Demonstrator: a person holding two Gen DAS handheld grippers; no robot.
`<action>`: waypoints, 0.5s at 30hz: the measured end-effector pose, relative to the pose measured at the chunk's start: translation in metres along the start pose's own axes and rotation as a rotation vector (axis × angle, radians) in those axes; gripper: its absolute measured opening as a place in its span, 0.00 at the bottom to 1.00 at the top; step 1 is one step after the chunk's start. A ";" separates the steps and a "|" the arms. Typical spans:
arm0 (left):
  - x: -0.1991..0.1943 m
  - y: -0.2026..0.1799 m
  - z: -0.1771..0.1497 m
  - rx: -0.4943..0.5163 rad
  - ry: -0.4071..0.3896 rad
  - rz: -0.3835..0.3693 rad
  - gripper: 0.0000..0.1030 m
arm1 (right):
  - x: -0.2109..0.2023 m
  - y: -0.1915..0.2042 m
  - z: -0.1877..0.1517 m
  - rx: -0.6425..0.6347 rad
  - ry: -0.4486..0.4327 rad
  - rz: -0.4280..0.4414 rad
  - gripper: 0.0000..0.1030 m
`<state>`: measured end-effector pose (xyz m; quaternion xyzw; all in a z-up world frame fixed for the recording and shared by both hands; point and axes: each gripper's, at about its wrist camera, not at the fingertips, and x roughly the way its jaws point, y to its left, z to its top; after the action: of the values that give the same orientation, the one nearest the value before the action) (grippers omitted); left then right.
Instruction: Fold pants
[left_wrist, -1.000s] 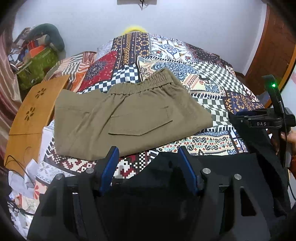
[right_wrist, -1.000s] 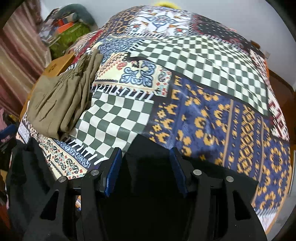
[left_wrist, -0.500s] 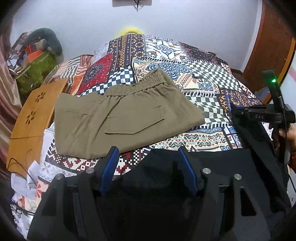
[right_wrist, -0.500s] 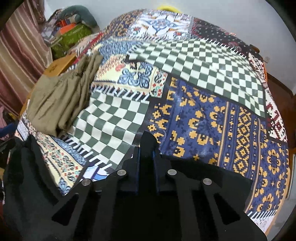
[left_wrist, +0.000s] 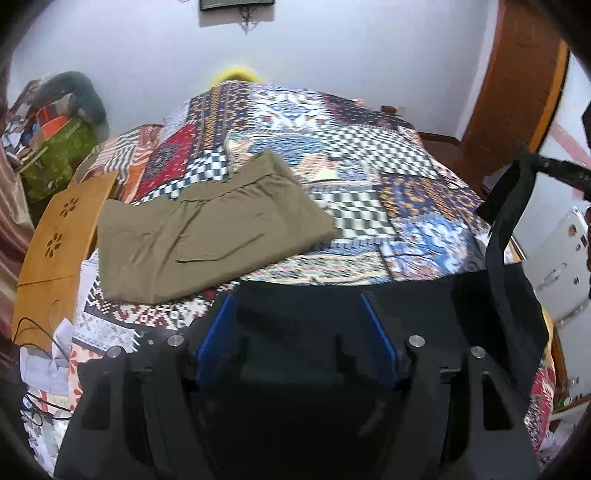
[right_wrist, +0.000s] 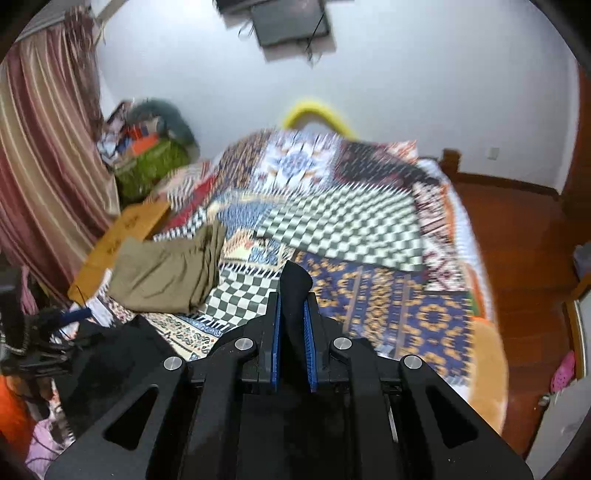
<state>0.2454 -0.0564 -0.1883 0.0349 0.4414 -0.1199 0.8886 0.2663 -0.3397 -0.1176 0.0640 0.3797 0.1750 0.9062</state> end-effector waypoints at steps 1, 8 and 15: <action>-0.003 -0.006 -0.002 0.010 -0.001 -0.006 0.66 | -0.008 -0.002 -0.002 0.005 -0.011 -0.005 0.10; -0.012 -0.050 -0.017 0.096 0.020 -0.052 0.74 | -0.073 -0.028 -0.050 0.076 -0.063 -0.071 0.10; -0.008 -0.082 -0.039 0.160 0.073 -0.080 0.75 | -0.091 -0.056 -0.123 0.198 0.002 -0.130 0.10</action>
<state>0.1903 -0.1281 -0.2025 0.0925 0.4637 -0.1890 0.8606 0.1343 -0.4273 -0.1575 0.1283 0.3994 0.0778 0.9044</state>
